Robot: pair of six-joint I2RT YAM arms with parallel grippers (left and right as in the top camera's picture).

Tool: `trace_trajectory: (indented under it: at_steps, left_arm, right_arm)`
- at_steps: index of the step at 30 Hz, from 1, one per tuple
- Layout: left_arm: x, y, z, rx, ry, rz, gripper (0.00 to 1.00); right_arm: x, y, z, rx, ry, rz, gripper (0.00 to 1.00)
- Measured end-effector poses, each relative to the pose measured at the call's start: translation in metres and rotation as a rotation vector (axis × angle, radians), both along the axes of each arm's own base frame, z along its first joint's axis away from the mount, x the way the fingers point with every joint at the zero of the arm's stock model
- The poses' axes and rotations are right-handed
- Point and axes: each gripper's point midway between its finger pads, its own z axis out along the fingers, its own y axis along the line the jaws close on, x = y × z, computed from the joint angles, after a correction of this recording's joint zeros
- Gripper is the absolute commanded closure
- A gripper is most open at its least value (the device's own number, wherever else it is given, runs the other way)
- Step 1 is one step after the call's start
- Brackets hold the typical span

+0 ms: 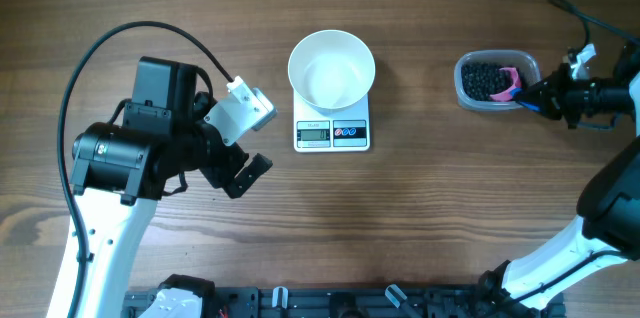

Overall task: Scoop item into bowl and weigh 150g on scale
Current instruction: 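Drag the scoop through the beans and lift it filled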

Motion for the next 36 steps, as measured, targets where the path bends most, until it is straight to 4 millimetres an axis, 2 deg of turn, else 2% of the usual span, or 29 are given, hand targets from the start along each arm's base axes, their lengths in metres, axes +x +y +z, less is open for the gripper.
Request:
trace_trajectory:
  at_steps: [16, 36]
  left_arm:
    - [0.0, 0.0, 0.0, 0.0, 0.0, 0.0, 0.0]
    - [0.0, 0.0, 0.0, 0.0, 0.0, 0.0, 0.0]
  right_arm:
    - [-0.009, -0.017, 0.014, 0.08, -0.082, -0.027, 0.96]
    - [-0.004, -0.006, 0.034, 0.181, -0.213, 0.004, 0.96]
